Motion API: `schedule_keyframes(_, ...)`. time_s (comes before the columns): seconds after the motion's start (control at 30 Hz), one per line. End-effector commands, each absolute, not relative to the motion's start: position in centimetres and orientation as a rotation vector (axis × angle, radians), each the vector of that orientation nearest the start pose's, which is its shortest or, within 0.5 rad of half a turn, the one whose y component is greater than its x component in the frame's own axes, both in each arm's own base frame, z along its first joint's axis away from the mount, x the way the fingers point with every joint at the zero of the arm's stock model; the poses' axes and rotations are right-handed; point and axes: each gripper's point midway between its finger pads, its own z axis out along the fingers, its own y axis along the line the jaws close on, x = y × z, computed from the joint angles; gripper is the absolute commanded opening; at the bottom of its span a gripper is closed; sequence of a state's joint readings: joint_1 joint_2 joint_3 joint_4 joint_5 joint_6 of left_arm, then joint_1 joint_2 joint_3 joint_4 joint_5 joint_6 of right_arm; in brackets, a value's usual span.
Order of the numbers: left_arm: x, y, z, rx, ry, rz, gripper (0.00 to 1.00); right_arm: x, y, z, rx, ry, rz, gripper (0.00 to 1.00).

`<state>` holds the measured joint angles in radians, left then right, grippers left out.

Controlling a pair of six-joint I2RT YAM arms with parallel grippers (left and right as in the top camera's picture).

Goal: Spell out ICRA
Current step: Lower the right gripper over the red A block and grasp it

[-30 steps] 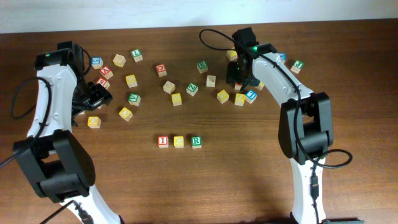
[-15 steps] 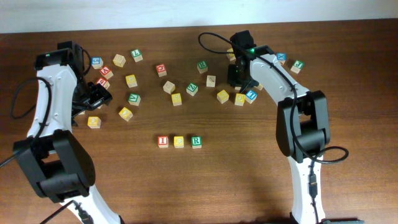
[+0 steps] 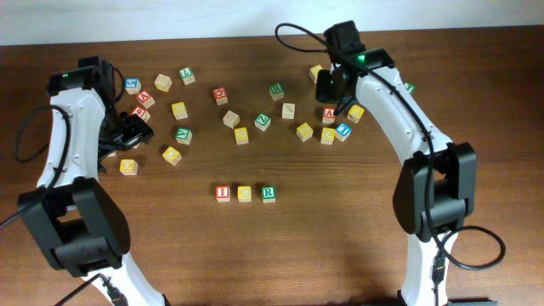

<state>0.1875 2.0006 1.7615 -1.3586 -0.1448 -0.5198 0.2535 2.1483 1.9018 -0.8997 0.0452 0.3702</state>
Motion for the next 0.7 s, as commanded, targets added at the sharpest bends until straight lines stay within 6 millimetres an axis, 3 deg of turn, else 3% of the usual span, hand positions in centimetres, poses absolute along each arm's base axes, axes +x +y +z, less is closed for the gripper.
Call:
schedule_keyframes(0.0, 36.4, 9.5, 11.6, -1.078, 2.928, 0.221, 0.99, 50.1, 12.5, 11.2, 0.173, 2.716, 0.105, 0.49)
schedule_keyframes(0.07, 36.4, 9.5, 11.6, -1.078, 2.928, 0.221, 0.99, 49.8, 13.0, 9.5, 0.159, 2.751, 0.091, 0.56)
schedule_keyframes(0.23, 36.5, 9.5, 11.6, -1.078, 2.928, 0.221, 0.99, 49.8, 13.6, 5.4, 0.142, 2.813, 0.063, 0.57)
schedule_keyframes(0.53, 36.4, 9.5, 11.6, -1.078, 2.928, 0.221, 0.99, 49.7, 13.0, 4.4, 0.150, 2.824, 0.008, 0.58)
schedule_keyframes(0.67, 36.5, 9.5, 11.6, -1.077, 2.928, 0.221, 0.99, 49.1, 12.8, 2.7, 0.149, 2.842, -0.002, 0.58)
